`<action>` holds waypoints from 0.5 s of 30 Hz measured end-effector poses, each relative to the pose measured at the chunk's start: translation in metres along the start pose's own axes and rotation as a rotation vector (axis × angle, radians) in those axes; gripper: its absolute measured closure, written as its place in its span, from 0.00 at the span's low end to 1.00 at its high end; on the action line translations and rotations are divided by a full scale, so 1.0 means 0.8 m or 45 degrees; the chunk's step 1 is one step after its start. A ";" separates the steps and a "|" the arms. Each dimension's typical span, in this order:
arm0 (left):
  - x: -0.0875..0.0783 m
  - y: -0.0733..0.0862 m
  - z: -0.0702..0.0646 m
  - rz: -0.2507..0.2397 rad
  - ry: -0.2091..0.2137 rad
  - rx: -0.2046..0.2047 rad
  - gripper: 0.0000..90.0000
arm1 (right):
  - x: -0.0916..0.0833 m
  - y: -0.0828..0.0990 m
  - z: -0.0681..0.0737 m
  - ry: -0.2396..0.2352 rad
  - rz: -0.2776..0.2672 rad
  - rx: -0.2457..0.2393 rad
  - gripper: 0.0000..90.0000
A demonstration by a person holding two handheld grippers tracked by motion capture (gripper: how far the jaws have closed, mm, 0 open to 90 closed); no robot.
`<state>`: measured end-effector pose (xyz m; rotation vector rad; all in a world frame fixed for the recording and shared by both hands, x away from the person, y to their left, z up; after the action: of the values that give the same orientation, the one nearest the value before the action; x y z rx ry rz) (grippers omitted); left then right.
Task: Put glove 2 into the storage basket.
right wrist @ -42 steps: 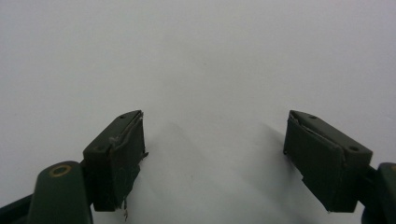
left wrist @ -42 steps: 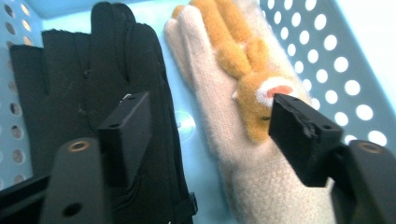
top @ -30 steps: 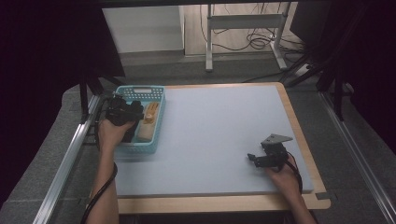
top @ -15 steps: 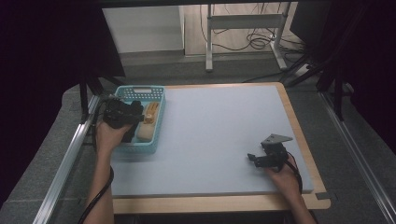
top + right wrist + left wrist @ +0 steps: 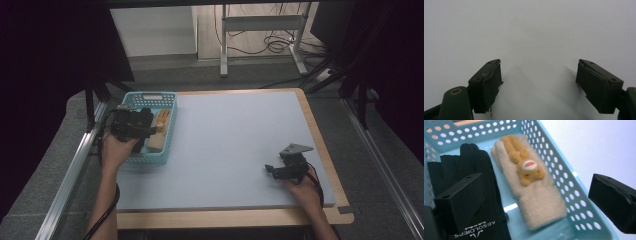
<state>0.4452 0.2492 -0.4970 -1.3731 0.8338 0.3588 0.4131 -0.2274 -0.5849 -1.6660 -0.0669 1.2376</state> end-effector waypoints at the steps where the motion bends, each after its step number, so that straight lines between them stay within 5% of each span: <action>1: -0.002 0.000 -0.003 -0.009 0.008 0.001 0.02 | 0.000 0.000 0.000 0.000 0.000 0.000 0.22; 15: -0.011 0.011 -0.041 -0.043 0.064 0.066 0.00 | 0.000 0.000 0.000 0.000 0.000 0.000 0.22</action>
<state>0.4232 0.2220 -0.4962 -1.3511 0.8545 0.2755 0.4131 -0.2273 -0.5848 -1.6660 -0.0671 1.2376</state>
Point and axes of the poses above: each handheld gripper's, and its own axes: x roughly forward along the jaws, y roughly out of its underside, z roughly to its left, the point moved 8 cm from there along x, roughly forward along the jaws, and after that the axes turned 8 degrees about -y, right-handed, at the moved point
